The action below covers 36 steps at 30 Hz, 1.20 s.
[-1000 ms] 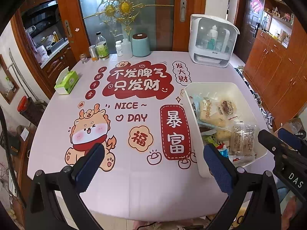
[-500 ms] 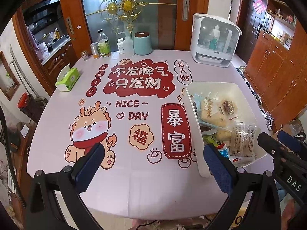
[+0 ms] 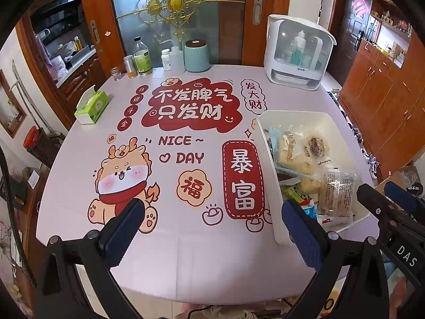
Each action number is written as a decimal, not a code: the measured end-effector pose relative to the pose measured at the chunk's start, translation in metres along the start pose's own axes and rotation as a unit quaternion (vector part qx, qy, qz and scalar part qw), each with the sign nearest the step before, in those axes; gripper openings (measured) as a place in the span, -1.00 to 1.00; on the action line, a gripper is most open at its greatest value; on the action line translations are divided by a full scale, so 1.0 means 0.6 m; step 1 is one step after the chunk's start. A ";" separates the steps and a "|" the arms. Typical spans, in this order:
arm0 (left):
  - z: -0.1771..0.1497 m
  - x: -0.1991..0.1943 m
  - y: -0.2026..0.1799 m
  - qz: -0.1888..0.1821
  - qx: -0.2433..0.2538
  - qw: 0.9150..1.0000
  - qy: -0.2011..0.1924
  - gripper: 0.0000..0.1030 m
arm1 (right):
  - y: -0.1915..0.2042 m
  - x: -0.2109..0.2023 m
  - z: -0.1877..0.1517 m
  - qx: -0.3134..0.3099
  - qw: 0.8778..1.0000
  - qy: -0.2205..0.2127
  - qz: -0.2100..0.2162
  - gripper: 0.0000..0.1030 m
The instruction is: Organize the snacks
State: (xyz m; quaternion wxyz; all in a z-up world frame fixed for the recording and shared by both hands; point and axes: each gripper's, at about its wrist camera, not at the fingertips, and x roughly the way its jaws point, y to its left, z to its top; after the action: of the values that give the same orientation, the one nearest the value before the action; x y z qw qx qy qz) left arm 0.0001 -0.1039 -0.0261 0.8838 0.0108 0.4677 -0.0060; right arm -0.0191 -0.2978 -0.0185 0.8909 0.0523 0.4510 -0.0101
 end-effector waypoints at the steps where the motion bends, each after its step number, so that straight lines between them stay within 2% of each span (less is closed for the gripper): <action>1: 0.000 0.000 0.000 0.000 0.000 1.000 0.000 0.99 | 0.000 0.000 0.000 0.000 1.000 0.000 0.000 0.29; 26: 0.000 0.001 -0.004 0.000 -0.001 1.000 0.004 0.99 | -0.001 0.013 -0.010 0.002 1.000 0.013 0.003 0.29; 36: -0.020 -0.002 -0.004 0.001 -0.002 1.000 0.004 0.99 | -0.003 0.013 -0.014 0.003 1.000 0.014 0.003 0.29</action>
State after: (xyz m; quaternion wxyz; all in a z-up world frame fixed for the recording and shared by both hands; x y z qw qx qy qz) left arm -0.0106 -0.1057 -0.0322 0.8819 0.0098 0.4713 -0.0038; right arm -0.0211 -0.2984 -0.0299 0.8843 0.0563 0.4635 -0.0074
